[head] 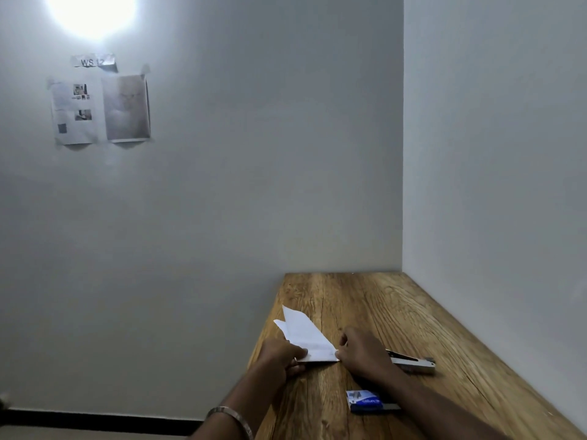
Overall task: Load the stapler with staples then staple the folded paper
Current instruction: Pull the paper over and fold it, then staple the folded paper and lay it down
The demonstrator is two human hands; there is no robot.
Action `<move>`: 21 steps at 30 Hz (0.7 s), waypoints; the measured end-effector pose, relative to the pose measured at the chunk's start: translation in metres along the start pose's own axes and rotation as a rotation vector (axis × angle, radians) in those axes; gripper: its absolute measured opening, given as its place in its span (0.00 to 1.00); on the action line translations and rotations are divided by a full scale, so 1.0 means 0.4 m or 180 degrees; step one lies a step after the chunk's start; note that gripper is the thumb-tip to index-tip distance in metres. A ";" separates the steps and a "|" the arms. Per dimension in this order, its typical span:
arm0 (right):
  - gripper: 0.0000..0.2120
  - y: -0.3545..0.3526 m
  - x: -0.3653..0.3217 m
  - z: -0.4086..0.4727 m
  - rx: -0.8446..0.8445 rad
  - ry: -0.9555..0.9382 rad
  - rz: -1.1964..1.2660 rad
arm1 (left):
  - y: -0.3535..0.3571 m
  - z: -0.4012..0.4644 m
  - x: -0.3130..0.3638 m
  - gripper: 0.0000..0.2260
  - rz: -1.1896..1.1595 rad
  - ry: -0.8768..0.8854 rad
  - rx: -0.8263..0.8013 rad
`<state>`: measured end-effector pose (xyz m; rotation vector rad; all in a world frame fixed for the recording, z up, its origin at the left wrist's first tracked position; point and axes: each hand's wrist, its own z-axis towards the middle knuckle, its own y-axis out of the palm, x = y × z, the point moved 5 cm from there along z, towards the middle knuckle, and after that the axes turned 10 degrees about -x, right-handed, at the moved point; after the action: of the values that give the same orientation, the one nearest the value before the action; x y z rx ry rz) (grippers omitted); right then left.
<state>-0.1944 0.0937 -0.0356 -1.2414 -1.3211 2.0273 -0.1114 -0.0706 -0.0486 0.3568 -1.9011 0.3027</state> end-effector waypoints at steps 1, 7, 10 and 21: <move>0.09 -0.010 -0.001 -0.001 0.0003 -0.0074 0.0018 | 0.000 0.001 -0.001 0.11 0.0000 0.0040 0.0007; 0.10 -0.147 0.052 -0.016 0.0352 -0.0242 0.0179 | -0.004 0.003 -0.006 0.09 -0.0240 0.0090 -0.0076; 0.19 -0.190 0.117 -0.035 -0.0215 -0.0145 -0.0321 | -0.007 0.002 -0.010 0.09 -0.0439 -0.0036 -0.0147; 0.16 -0.145 0.213 -0.084 -0.0636 -0.0425 -0.0623 | -0.005 0.012 -0.010 0.09 -0.0511 -0.0048 -0.0152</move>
<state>-0.2166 0.1995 -0.0283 -1.0248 -1.6736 1.9048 -0.1135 -0.0740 -0.0540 0.4777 -1.8784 0.1477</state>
